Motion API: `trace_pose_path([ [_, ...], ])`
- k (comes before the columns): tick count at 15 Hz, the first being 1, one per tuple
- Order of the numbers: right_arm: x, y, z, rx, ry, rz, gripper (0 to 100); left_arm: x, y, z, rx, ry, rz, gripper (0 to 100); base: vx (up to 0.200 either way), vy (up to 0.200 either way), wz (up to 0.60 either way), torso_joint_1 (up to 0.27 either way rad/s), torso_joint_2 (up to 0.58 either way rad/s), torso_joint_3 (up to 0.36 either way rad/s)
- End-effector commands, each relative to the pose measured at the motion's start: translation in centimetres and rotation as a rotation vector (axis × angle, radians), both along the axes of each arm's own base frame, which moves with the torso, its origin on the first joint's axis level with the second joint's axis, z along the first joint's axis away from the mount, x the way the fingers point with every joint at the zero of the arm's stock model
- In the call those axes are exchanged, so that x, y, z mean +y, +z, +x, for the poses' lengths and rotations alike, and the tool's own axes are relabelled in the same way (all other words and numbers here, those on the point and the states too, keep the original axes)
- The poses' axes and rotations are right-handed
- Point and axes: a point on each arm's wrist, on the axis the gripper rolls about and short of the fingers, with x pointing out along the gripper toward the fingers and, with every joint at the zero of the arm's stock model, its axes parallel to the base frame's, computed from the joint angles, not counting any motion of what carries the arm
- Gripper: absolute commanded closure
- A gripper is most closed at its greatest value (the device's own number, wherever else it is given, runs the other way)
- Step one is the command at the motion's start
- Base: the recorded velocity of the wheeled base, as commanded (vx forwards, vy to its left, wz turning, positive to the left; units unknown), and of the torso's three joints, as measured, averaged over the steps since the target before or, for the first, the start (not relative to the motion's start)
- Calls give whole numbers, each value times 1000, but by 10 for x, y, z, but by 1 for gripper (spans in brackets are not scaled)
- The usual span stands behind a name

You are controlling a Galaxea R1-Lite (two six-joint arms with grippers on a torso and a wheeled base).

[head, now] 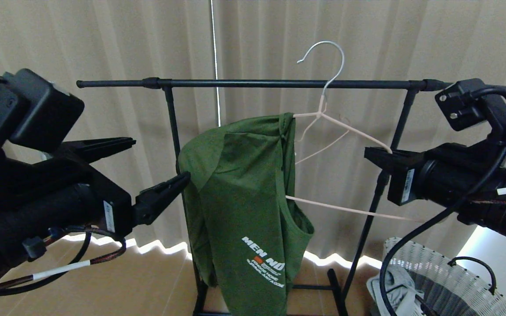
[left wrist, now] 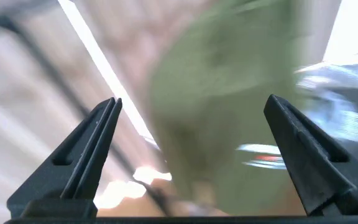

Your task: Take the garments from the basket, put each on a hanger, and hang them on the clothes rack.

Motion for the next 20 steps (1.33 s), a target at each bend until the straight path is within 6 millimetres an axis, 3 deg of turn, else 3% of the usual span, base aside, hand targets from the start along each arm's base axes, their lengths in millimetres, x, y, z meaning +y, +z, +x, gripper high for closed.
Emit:
trace_pose_path([
  [1,-11,-8,0,-29,-4,-32,100,7,-4,1,-24,5,12,0,0,0,0,0,0,0],
  [5,-11,-12,2,-49,43,-49,100,2,-7,4,-70,-66,125,0,0,0,0,0,0,0],
  [10,-4,-17,9,-45,103,-46,100,-15,-13,23,-86,-227,217,0,0,0,0,0,0,0],
  [14,6,-24,18,-108,124,-82,100,-32,-5,46,-134,-234,281,0,0,0,0,0,0,0],
  [20,19,-26,7,-129,198,-123,100,-44,-5,64,-155,-234,333,0,0,0,0,0,0,0],
])
